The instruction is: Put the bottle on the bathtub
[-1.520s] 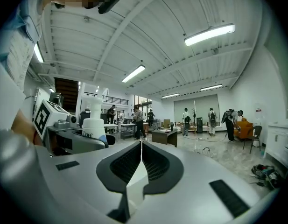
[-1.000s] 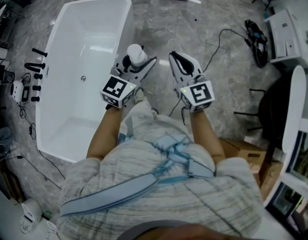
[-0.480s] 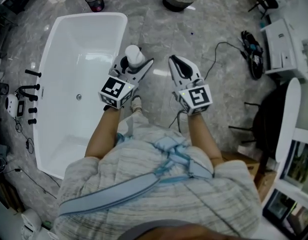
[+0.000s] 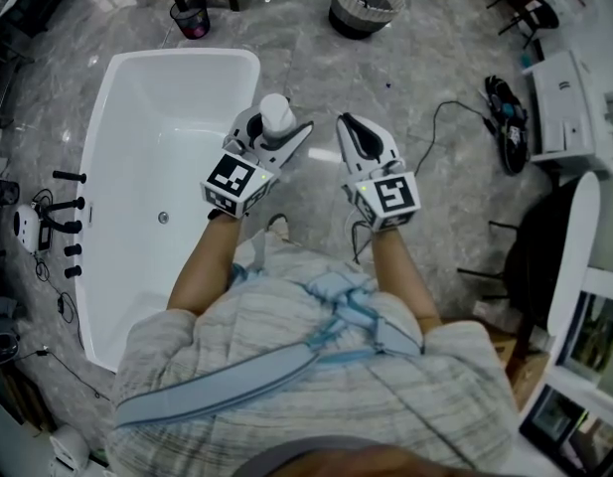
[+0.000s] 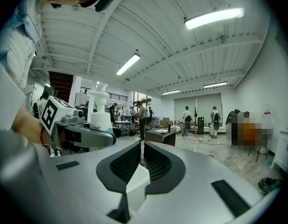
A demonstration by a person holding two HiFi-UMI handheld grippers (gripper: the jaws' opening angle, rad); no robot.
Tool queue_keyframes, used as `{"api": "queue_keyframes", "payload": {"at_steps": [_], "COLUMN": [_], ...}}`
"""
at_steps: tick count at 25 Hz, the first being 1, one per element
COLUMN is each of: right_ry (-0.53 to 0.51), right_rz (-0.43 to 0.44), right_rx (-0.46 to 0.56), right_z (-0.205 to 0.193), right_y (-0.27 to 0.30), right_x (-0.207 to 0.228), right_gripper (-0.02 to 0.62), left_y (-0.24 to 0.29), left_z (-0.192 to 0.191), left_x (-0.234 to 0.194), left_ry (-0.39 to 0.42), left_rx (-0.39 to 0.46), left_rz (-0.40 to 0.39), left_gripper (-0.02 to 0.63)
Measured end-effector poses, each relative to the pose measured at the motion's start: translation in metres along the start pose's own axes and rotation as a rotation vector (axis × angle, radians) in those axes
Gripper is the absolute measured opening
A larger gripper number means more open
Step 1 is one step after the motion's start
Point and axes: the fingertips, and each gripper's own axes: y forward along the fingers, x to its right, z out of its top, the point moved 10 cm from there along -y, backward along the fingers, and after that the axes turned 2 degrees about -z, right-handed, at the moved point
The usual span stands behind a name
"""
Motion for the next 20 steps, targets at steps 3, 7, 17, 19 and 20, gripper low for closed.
{"api": "queue_keyframes", "payload": {"at_steps": [3, 7, 17, 19, 20], "right_ry": [0.003, -0.001, 0.003, 0.018, 0.029], "right_rz": [-0.01, -0.007, 0.102, 0.156, 0.189], "right_rx": [0.011, -0.003, 0.016, 0.043, 0.058], "right_z": [0.003, 0.014, 0.009, 0.009, 0.01], "right_y": [0.018, 0.042, 0.098, 0.118, 0.129], "right_x": [0.004, 0.007, 0.048, 0.064, 0.071], "right_gripper": [0.006, 0.006, 0.006, 0.006, 0.006], "left_y": [0.003, 0.01, 0.043, 0.056, 0.062], "left_z": [0.0, 0.001, -0.005, -0.006, -0.008], "left_x": [-0.016, -0.038, -0.078, -0.094, -0.103], "left_ry": [0.0, 0.005, -0.011, -0.023, -0.028], "left_rx": [-0.005, -0.004, -0.025, -0.03, -0.033], "left_rz": [-0.006, 0.004, 0.064, 0.091, 0.103], "left_gripper": [0.232, 0.232, 0.232, 0.232, 0.232]}}
